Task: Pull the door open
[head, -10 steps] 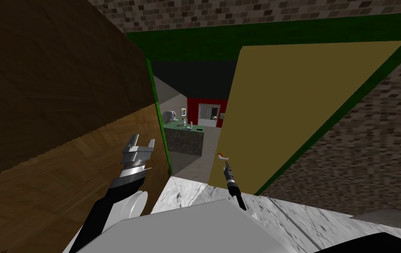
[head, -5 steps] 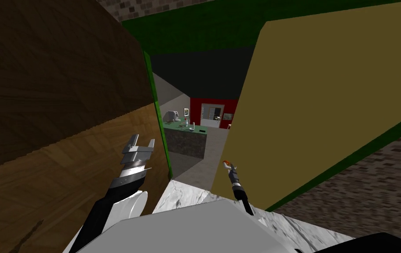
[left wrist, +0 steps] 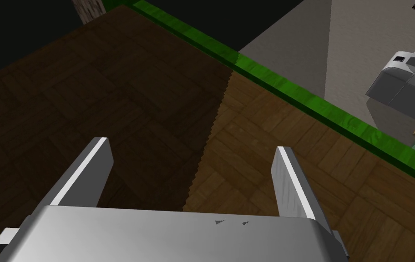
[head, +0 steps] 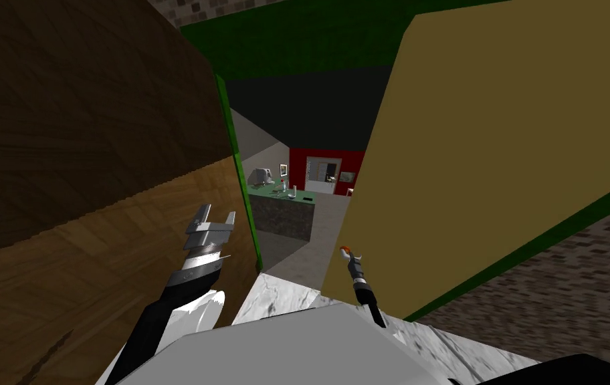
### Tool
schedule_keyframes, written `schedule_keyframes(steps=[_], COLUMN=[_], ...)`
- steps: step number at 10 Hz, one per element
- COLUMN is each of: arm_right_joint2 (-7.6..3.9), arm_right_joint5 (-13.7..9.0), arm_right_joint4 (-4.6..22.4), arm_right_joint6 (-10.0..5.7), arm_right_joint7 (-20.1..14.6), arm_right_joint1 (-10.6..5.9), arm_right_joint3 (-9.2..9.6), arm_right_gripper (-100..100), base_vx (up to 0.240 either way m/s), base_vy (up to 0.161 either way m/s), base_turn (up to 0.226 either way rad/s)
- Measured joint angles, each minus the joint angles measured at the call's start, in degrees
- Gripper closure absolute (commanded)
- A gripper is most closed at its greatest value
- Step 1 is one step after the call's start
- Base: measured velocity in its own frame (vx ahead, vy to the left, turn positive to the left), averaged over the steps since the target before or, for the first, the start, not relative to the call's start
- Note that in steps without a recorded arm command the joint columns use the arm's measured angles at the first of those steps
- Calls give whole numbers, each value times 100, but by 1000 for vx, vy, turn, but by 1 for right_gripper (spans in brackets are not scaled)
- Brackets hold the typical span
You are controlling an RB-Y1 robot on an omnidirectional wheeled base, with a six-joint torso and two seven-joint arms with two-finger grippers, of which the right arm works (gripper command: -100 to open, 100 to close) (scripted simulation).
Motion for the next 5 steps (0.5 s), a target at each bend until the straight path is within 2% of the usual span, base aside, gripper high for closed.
schedule_keyframes(steps=[2,5], arm_right_joint2=[5,-90], arm_right_joint5=[1,46], arm_right_joint4=[5,-8], arm_right_joint6=[5,-79], arm_right_joint7=[0,-121], arm_right_joint1=[7,31], arm_right_joint3=[4,89], arm_right_gripper=[100,100], base_vx=[-46,-190], base_vy=[-5,-21], base_turn=[34,104])
